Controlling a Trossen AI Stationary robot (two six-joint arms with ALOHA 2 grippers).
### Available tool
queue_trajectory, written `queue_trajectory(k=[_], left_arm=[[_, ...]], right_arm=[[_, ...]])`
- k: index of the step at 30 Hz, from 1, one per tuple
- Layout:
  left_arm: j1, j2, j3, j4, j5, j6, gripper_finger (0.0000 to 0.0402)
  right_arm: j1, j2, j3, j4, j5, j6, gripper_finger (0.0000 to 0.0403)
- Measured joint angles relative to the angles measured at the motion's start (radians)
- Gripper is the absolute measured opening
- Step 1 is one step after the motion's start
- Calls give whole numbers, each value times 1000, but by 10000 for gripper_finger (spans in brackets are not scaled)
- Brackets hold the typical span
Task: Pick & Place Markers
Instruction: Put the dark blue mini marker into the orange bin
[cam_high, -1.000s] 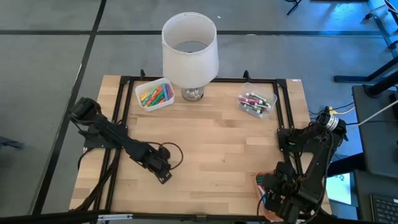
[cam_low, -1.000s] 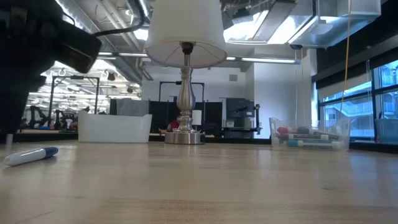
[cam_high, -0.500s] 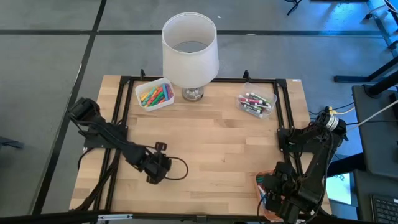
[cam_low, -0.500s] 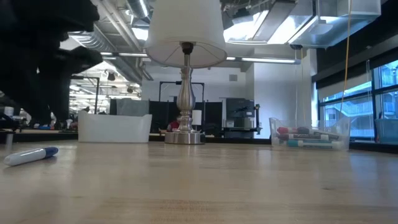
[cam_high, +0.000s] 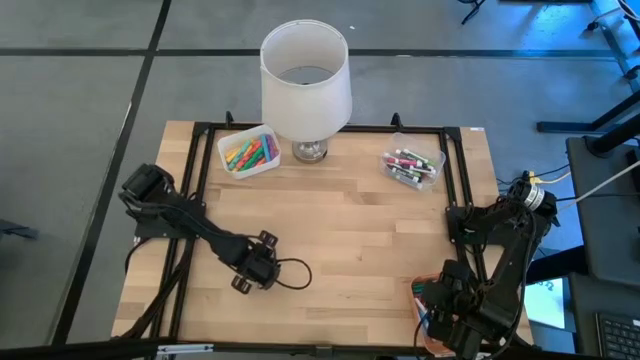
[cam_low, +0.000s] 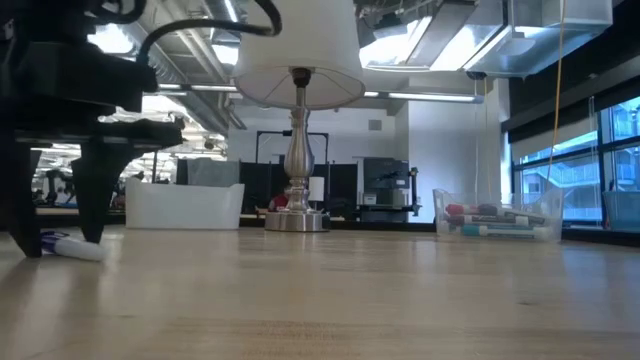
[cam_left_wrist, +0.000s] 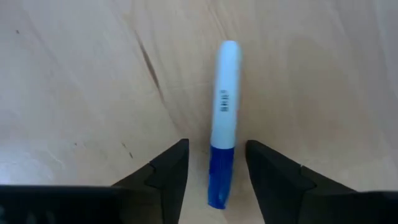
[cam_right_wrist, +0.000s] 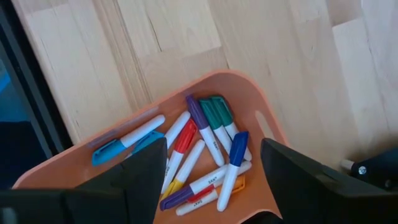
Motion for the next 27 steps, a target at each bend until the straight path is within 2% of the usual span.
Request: queue_trajectory(k=[5, 7, 9, 12, 15, 18, 20, 23, 25, 27], left_arm=[[22, 9, 1, -2, 57, -44, 126], [25, 5, -2, 1, 61, -100, 100], [27, -2, -5, 8, 70, -160, 71], [27, -4, -6, 20, 52, -260, 34], [26, 1, 10, 42, -13, -403, 33], [31, 10, 45, 57, -142, -536, 33], [32, 9, 75, 76, -225, -596, 39], [35, 6, 108, 231, -315, -605, 48], [36, 6, 109, 396, -378, -566, 46], [36, 9, 110, 584, -454, -527, 41]], right_arm=[[0, 0, 0, 0, 5, 0, 259], [0, 0, -4, 3, 44, 0, 259], [0, 0, -19, 3, 140, -4, 259], [-9, 0, -69, 58, 361, -26, 259], [-49, 0, -131, 190, 451, -85, 259], [-112, 0, -213, 430, 468, -216, 259], [-164, 0, -282, 658, 456, -350, 259], [-251, 1, -398, 1061, 345, -611, 259], [-302, 1, -471, 1332, 284, -779, 259], [-344, 1, -528, 1569, 296, -900, 259]])
